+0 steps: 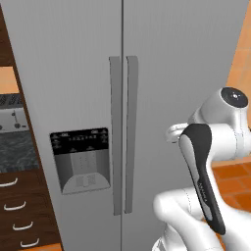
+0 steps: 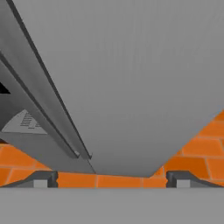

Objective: Take the strawberry from the fridge and place it on top of the pancake, located on the dining counter.

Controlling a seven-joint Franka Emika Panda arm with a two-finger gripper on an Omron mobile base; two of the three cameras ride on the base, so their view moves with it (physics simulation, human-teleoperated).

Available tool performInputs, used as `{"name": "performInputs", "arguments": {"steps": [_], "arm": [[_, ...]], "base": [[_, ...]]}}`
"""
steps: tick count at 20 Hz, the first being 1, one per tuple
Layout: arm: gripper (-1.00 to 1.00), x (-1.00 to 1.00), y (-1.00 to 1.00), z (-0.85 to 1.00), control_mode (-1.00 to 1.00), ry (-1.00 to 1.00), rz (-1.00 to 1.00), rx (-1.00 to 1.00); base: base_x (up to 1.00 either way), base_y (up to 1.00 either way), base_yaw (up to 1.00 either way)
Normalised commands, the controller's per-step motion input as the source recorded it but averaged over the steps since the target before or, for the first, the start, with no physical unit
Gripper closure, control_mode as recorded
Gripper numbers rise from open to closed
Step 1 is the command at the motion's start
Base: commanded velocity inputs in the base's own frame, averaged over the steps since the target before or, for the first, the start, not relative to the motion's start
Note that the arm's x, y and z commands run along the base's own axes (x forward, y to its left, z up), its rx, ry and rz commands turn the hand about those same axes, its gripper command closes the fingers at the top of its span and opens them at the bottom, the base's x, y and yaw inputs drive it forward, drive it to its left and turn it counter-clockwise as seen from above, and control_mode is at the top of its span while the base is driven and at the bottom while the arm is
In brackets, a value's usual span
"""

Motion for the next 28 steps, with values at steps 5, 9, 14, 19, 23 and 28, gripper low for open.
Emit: {"name": "performInputs", "arguments": {"steps": [5, 9, 14, 19, 23, 28], "arm": [[-1.0, 0.0, 0.0, 0.0, 1.0, 0.0, 0.0, 0.0], [-1.0, 0.0, 0.0, 0.0, 1.0, 0.0, 0.0, 0.0], [-1.0, 0.0, 0.0, 0.0, 1.0, 0.0, 0.0, 0.0], [-1.0, 0.0, 0.0, 0.0, 1.0, 0.0, 0.0, 0.0], [-1.0, 0.0, 0.0, 0.0, 1.0, 0.0, 0.0, 0.0], [-1.0, 0.0, 0.0, 0.0, 1.0, 0.0, 0.0, 0.0]], "base": [[-0.45, 0.0, -0.01], [-0.47, 0.0, -0.01], [-0.78, 0.04, -0.03], [-0.32, 0.69, -0.04], [0.0, 0.51, -0.04], [-0.28, -0.04, 0.0]]}}
